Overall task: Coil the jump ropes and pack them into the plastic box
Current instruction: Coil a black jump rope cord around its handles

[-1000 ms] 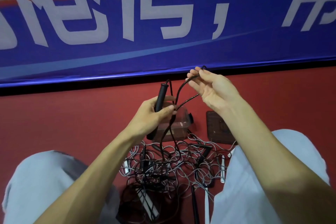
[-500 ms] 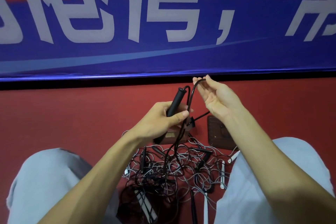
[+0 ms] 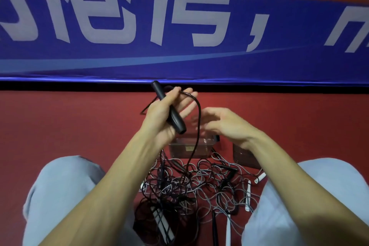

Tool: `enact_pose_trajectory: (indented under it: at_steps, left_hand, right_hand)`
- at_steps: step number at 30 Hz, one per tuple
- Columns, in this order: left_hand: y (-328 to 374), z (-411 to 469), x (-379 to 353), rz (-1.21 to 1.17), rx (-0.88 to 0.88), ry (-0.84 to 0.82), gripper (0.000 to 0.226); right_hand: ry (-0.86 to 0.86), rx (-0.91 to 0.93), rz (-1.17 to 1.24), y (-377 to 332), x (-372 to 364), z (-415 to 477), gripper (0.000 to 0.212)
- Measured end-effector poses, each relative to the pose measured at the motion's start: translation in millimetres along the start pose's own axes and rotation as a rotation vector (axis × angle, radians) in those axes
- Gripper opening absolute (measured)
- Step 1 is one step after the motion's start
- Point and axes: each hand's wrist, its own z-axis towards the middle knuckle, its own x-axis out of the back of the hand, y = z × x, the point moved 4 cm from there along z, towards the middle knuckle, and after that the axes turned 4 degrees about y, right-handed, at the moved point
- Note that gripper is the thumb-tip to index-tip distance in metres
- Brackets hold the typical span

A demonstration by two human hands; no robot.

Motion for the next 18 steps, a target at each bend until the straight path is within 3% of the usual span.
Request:
enact_pose_trajectory:
  at_steps: [4, 9, 13, 18]
  left_hand:
    - [7, 3, 3, -0.154, 0.005, -0.01, 0.021]
    - [12, 7, 9, -0.206, -0.037, 0.01, 0.023]
    - [14, 11, 14, 0.055, -0.115, 0.059, 0.015]
    - [2, 8, 11, 0.585, -0.18, 0.04, 0.017]
  right_hand:
    - [-0.178, -0.03, -0.109, 5, -20, -5, 0.02]
    - [0.041, 0.004, -0.047, 6, -13, 4, 0.015]
    - [0.245, 0.098, 0.115, -4, 7, 1, 0.013]
    - [0.338, 0.159, 0.394, -17, 27, -6, 0.012]
